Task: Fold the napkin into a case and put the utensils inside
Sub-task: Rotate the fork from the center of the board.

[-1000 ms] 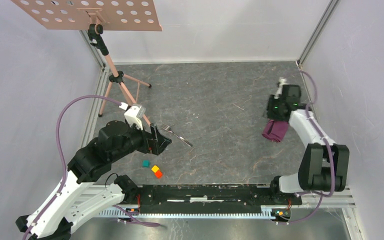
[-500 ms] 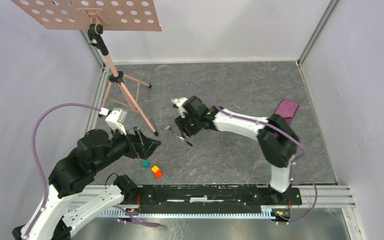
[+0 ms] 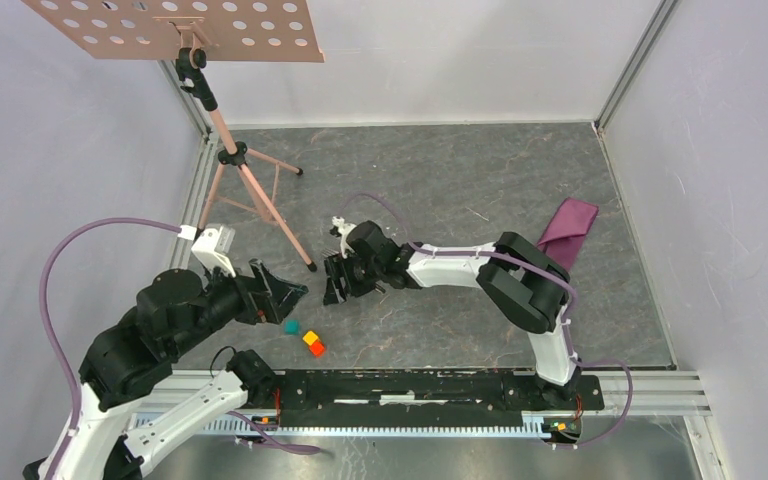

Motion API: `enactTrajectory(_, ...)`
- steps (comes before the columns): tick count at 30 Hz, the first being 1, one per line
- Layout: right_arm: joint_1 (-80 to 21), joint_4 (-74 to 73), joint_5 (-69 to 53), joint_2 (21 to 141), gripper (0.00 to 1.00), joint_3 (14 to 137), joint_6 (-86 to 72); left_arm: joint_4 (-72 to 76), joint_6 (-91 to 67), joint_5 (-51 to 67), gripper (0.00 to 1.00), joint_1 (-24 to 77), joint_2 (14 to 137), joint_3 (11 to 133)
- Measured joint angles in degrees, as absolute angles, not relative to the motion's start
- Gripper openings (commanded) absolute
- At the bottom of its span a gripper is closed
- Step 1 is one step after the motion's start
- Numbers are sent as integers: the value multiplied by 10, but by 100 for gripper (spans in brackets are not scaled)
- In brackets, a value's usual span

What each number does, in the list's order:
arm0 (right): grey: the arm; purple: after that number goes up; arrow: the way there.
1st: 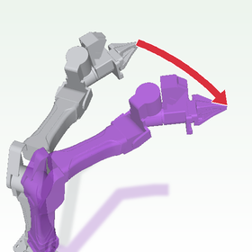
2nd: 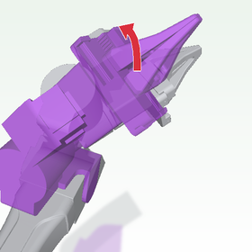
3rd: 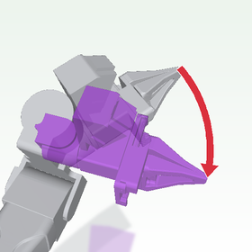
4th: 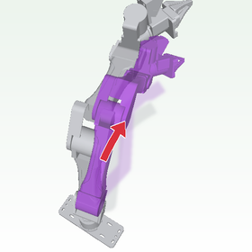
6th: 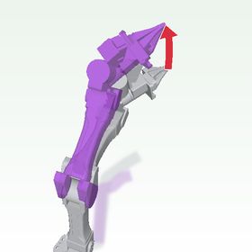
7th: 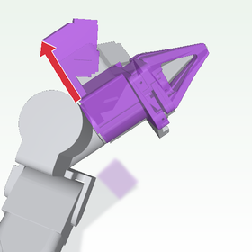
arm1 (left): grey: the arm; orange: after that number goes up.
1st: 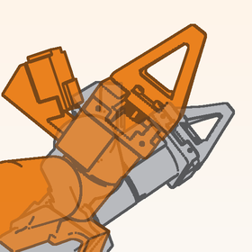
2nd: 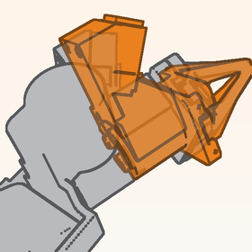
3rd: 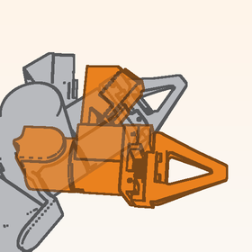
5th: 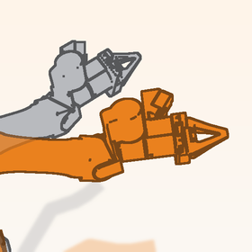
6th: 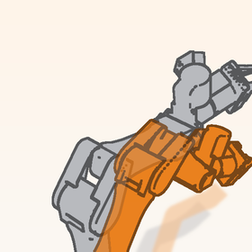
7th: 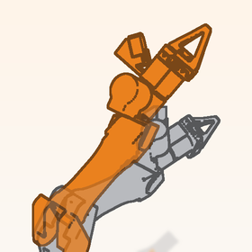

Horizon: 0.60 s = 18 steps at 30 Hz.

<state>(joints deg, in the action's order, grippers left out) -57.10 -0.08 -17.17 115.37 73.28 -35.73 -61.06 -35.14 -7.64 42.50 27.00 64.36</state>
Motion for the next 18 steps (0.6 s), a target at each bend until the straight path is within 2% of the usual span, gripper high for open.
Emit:
enactTrajectory(4,-554,50,-165,1142,71,673,-387,-612,-351,-78,100,425,274,656)
enactTrajectory(9,-493,66,-110,1067,74,579,-386,-612,-351,-80,100,425,278,658)
enactTrajectory(14,-402,54,-52,1045,75,562,-363,-612,-351,-79,100,425,284,659)
enactTrajectory(18,-397,25,-24,1042,74,573,-363,-612,-351,-79,100,425,289,660)
